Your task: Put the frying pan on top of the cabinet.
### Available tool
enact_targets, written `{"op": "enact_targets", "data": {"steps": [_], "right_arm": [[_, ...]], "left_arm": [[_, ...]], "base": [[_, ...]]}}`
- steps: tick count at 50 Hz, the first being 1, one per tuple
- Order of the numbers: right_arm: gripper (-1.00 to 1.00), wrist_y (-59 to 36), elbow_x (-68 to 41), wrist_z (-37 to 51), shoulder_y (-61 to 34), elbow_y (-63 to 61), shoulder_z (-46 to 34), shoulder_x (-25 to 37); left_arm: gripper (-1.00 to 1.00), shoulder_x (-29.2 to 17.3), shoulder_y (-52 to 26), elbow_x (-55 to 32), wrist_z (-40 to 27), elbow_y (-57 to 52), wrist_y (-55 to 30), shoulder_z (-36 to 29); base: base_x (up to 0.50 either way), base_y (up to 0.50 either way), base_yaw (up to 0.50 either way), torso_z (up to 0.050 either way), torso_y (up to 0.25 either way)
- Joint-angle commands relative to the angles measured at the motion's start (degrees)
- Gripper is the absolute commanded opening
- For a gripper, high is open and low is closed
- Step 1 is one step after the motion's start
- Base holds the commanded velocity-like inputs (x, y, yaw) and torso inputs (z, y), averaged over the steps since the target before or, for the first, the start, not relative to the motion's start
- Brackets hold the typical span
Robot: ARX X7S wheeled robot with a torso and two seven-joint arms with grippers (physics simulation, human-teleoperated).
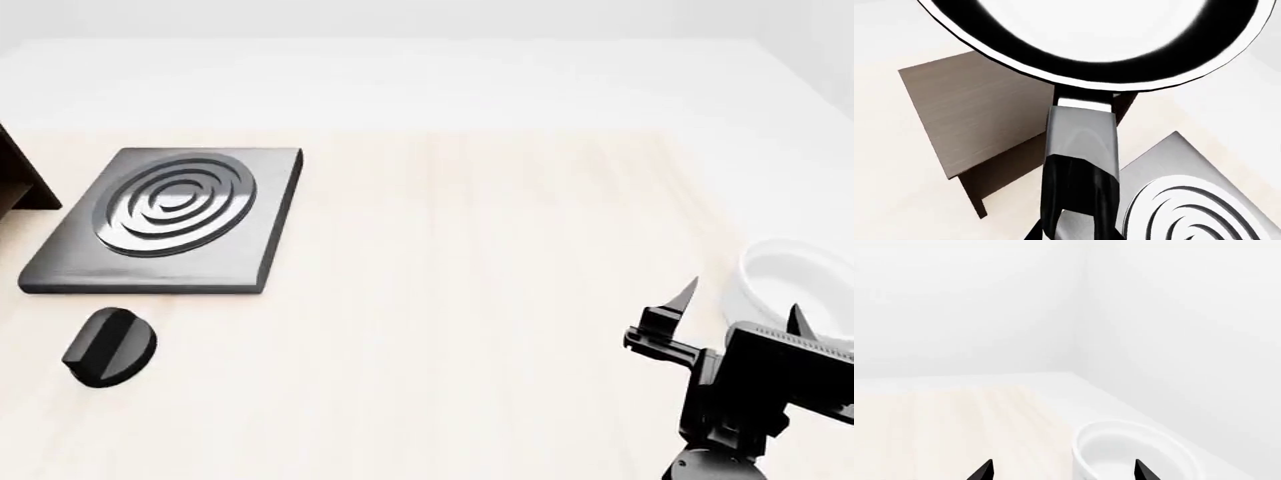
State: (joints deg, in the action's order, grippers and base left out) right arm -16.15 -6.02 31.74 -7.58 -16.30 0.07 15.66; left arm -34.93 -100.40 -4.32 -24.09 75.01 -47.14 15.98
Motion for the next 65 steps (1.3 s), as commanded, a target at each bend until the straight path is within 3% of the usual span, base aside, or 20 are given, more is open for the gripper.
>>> {"op": "enact_targets", "data": {"steps": [1,9,18,35,48,54,55,65], "right_arm": [[1.00,-0.05,-0.11,0.15,0.11,-0.14,-0.25,0.21],[1.00,-0.10,-0.17,0.36,0.19,-0.39,-0.28,0.36],[1.00,0.19,-0.31,0.46,0.31,-0.07,-0.40,0.45],[1.00,0.35,-0.46,0.67,0.40,0.08,-0.82,0.61],[1.00,0.68,-0.57,0.85,0.45,0.44,-1.09,0.70],[1.00,0.79,-0.71,0.89,0.54,0.47,-1.14,0.80],[1.00,0.89,-0.72,0.90,0.64,0.50,-1.12,0.83],[1.00,0.28,-0.81,0.99,0.51,0.15,-1.38,1.05]], "left_arm": [[-1.00,-2.10,-1.29,-0.23,-4.32,-0.11,3.43,3.71],[-1.00,-2.50,-0.87,1.00,-7.88,-0.10,2.31,4.83],[-1.00,-3.44,-0.24,-0.35,-10.59,-0.19,6.43,8.18],[-1.00,-3.33,-0.39,0.03,-8.56,-0.30,6.05,8.45],[-1.00,-1.00,-0.94,3.97,-3.89,-0.11,3.17,3.22],[-1.00,-1.12,-0.74,2.85,-4.65,-0.08,2.06,5.10],[1.00,-1.27,-0.61,2.65,-5.78,-0.08,2.39,5.78],[1.00,-1.39,-1.69,2.92,-5.28,-0.10,4.26,6.50]], "base": [[0.00,0.00,0.00,0.000,0.000],[0.00,0.00,0.00,0.000,0.000],[0.00,0.00,0.00,0.000,-0.250],[0.00,0.00,0.00,0.000,-0.085],[0.00,0.00,0.00,0.000,-0.019],[0.00,0.00,0.00,0.000,0.000],[0.00,0.00,0.00,0.000,0.000],[0.00,0.00,0.00,0.000,0.000]]}}
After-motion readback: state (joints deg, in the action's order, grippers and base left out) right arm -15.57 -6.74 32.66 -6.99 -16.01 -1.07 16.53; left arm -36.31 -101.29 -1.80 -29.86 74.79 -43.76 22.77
